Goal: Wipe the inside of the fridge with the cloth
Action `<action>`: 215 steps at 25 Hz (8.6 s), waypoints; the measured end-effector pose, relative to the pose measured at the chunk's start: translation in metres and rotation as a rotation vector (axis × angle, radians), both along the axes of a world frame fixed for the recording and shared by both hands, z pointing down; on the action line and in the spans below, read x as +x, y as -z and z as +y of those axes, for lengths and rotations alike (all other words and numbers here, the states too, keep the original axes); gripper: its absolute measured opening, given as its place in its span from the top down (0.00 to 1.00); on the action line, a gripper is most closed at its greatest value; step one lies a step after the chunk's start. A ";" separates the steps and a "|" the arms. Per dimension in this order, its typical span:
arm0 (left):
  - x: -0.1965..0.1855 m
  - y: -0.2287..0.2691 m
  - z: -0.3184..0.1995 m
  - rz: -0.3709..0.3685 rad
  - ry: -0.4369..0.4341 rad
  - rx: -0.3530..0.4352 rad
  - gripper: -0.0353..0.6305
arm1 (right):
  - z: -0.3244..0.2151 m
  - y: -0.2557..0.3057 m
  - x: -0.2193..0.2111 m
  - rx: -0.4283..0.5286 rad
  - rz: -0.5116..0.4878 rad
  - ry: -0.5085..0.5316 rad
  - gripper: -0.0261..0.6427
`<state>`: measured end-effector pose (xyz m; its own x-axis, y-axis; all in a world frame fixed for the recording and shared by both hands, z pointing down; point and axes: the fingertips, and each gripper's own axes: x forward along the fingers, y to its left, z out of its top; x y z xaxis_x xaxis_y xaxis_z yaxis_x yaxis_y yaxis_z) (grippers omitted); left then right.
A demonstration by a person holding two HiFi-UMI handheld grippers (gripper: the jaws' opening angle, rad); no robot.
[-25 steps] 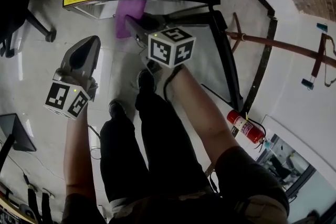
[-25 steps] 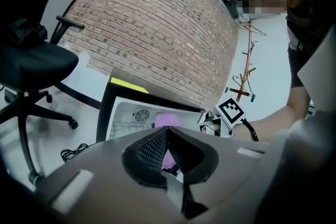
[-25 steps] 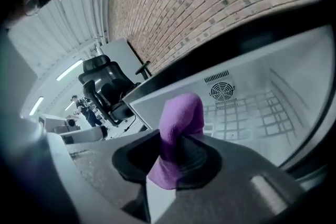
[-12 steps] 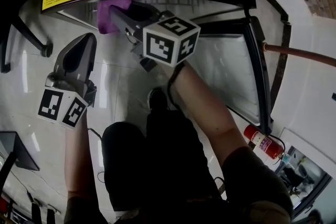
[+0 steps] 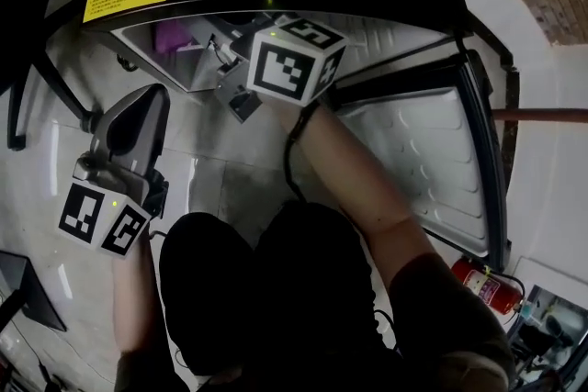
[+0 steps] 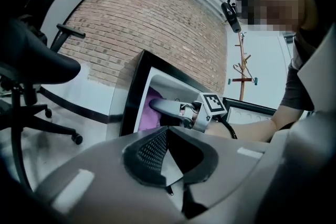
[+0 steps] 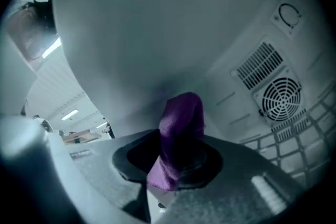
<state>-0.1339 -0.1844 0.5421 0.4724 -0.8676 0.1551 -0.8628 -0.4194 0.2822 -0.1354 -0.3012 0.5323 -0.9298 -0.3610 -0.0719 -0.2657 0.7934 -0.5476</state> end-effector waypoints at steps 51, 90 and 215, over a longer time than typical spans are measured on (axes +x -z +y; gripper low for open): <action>0.090 -0.017 -0.075 -0.044 -0.180 0.064 0.92 | -0.061 -0.073 0.206 -0.017 0.798 -0.604 0.84; 0.007 -0.135 0.019 -0.005 -0.166 -0.034 0.92 | 0.098 -0.170 0.055 -0.227 0.409 0.069 0.85; 0.142 0.416 0.214 0.082 -0.360 -0.049 0.92 | 0.338 0.333 0.239 -0.346 0.705 -0.615 0.85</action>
